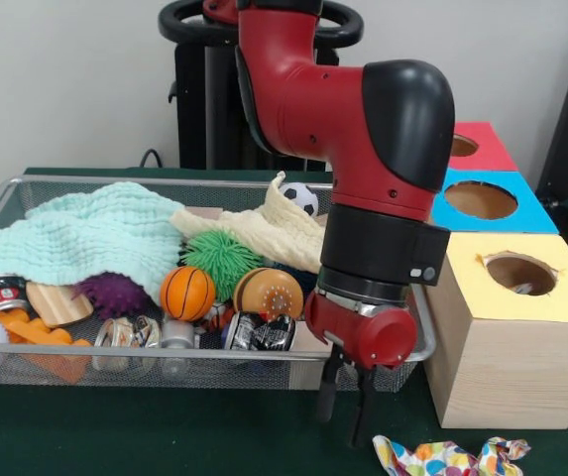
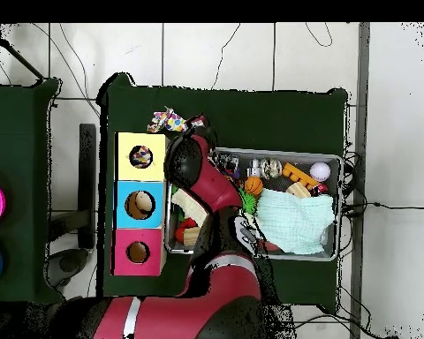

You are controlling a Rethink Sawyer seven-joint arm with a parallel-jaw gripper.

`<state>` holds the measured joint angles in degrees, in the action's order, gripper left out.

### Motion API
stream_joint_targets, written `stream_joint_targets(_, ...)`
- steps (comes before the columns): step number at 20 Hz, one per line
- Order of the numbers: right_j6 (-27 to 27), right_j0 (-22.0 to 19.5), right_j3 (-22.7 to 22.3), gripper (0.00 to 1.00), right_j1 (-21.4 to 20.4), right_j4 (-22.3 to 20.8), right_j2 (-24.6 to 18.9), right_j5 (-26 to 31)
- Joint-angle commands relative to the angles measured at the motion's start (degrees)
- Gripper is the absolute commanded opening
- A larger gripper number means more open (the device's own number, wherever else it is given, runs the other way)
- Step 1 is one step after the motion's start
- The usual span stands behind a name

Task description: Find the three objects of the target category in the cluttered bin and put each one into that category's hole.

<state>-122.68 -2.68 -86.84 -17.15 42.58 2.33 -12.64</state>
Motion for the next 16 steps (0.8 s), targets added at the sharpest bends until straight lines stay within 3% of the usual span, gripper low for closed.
stream_joint_targets(1,-12.13,1.17,1.92,1.0,1.97,5.77,-0.69,-3.04)
stream_joint_targets(16,-11.43,7.22,1.1,1.0,1.49,15.43,2.2,-1.28)
